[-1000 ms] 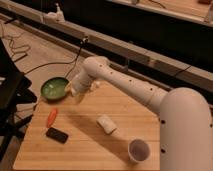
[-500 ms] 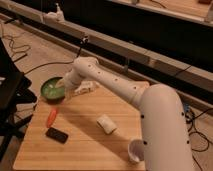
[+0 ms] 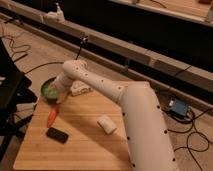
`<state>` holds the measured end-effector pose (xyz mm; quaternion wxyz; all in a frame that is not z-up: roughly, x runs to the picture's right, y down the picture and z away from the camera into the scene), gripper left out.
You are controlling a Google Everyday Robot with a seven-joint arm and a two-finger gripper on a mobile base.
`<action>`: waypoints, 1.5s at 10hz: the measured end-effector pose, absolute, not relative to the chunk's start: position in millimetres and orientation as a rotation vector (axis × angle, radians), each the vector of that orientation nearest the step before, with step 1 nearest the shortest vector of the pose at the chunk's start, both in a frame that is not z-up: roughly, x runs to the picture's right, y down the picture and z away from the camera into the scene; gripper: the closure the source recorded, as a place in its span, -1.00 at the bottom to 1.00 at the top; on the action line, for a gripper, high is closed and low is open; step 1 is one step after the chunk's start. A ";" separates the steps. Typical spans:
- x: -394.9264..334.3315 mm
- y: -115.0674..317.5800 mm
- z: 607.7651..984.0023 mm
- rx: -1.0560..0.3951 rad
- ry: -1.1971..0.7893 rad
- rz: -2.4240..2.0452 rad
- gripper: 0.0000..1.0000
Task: Pick up the ceramic bowl
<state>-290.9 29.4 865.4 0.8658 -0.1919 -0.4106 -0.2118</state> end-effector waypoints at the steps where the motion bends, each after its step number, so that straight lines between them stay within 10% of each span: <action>1: -288.6 28.5 866.0 -0.401 -0.858 -0.441 -0.30; 11: -284.1 42.7 936.8 -0.474 -0.865 -0.366 -0.30; 15: -285.9 53.5 964.4 -0.491 -0.873 -0.347 0.33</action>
